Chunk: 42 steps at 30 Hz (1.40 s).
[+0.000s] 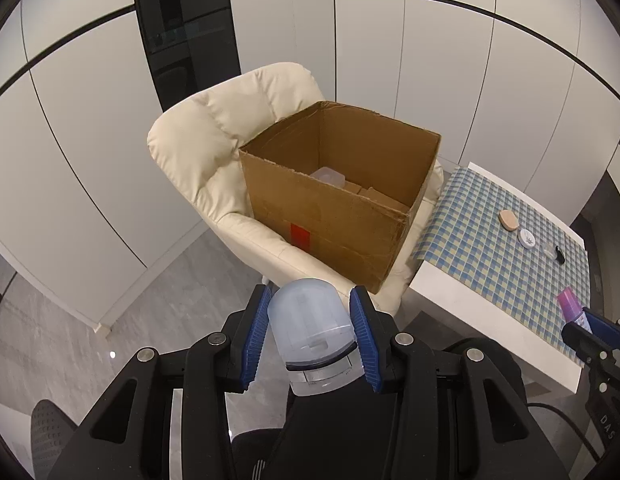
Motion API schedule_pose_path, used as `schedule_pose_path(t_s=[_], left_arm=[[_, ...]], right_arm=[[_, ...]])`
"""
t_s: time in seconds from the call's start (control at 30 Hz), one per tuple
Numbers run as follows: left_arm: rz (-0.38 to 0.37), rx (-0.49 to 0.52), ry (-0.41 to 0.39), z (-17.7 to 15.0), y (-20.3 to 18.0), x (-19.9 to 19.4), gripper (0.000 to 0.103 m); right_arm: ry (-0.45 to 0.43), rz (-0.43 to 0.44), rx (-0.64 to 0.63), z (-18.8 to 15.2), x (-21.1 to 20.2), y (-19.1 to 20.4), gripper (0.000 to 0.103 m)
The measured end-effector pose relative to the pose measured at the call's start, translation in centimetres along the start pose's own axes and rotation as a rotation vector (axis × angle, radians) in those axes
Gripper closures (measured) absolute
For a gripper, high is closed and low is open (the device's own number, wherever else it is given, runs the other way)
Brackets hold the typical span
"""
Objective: Organize objects
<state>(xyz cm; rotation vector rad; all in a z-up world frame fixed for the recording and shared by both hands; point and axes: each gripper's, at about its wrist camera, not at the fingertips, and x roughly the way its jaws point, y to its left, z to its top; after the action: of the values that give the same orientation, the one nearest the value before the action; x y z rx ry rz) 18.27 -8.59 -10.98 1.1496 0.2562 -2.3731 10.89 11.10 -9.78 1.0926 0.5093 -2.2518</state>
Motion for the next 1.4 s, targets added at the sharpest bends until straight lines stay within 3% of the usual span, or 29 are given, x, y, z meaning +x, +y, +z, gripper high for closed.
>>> schedule_pose_path(t_s=[0.83, 1.4], left_arm=[[-0.013, -0.088, 0.026, 4.3, 2.2, 5.8, 0.062], [-0.011, -0.13, -0.004, 12.5, 1.8, 13.6, 0.062]], right_arm=[[0.007, 0.025, -0.063, 7.2, 5.7, 2.7, 0.083], [-0.041, 0.012, -0.055, 17.1, 14.8, 1.1, 0.083]])
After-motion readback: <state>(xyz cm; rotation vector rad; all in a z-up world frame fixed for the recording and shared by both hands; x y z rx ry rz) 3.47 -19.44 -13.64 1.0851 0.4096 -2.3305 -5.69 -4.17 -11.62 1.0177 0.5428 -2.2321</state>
